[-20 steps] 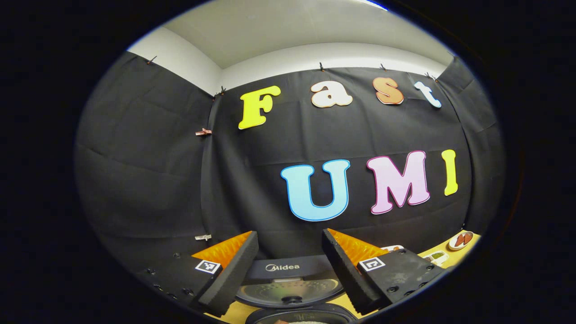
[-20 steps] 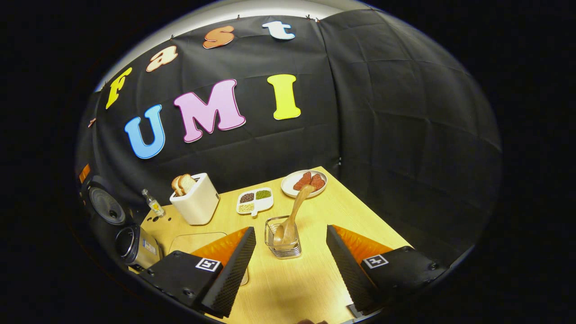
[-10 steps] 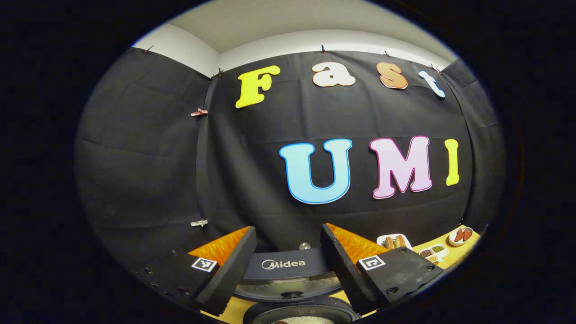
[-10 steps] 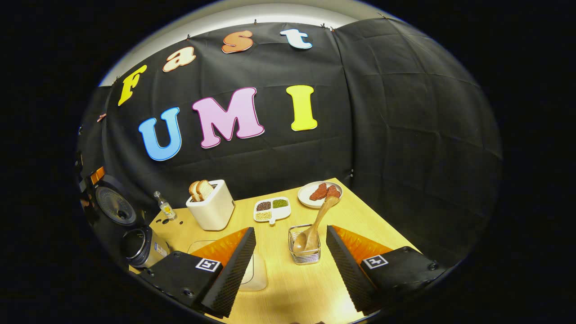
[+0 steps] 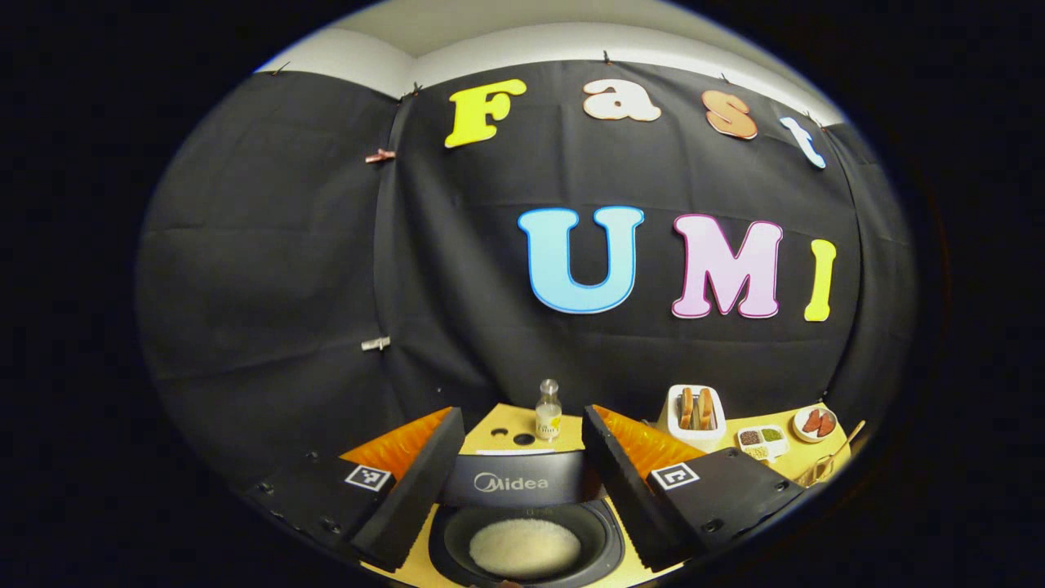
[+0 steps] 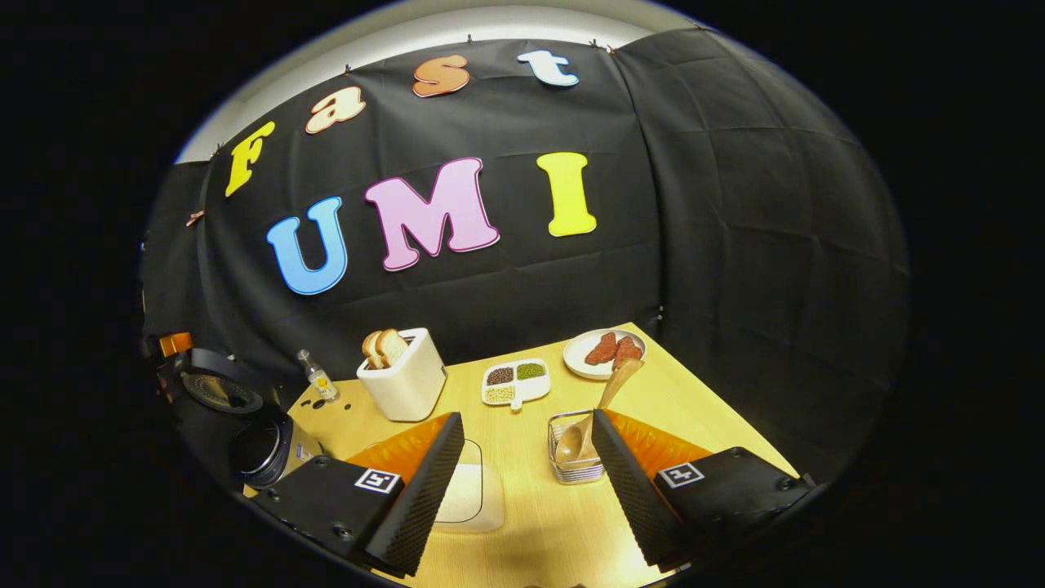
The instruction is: Close the left gripper, press the button to open the rice cooker; take a wooden spoon from the chopstick holder with the right hand, scoop a spoonful of rice and pour it into the rice cooker, then put the wooden spoon back into the chopstick holder.
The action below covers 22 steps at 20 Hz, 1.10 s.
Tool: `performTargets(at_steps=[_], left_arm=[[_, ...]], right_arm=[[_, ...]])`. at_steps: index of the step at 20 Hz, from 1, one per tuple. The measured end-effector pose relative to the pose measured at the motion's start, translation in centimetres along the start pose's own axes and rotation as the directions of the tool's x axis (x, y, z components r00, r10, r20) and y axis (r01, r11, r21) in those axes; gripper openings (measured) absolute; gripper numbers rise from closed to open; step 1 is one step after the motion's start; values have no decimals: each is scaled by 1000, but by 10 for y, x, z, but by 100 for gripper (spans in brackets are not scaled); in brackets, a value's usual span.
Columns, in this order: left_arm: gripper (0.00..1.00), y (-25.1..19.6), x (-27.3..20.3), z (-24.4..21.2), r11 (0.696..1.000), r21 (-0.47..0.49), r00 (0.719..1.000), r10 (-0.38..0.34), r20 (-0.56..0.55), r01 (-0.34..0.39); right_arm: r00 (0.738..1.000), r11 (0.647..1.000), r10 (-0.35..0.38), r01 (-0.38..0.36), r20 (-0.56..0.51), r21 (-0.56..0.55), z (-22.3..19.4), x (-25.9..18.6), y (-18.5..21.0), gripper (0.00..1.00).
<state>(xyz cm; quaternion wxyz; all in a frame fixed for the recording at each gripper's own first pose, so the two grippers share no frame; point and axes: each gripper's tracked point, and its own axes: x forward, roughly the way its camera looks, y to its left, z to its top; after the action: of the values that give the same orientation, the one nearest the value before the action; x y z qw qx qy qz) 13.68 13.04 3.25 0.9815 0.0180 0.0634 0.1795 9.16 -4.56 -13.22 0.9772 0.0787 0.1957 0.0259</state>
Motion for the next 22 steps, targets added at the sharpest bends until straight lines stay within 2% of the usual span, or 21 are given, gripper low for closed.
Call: performTargets(at_steps=[9,12,22], left_arm=[[100,-6,-39,-72,1000,20,990,10,-137,-7],[100,-6,-42,-107,1000,12,979,9,-203,-7],[100,-9,-38,-192,1000,28,958,-6,-288,14]], right_arm=[[997,999,39,-39,-65,-9,-24,2,3,99],[996,999,45,-46,-73,-8,-27,-1,2,98],[987,1000,27,-27,-157,1,-56,-12,-16,99]])
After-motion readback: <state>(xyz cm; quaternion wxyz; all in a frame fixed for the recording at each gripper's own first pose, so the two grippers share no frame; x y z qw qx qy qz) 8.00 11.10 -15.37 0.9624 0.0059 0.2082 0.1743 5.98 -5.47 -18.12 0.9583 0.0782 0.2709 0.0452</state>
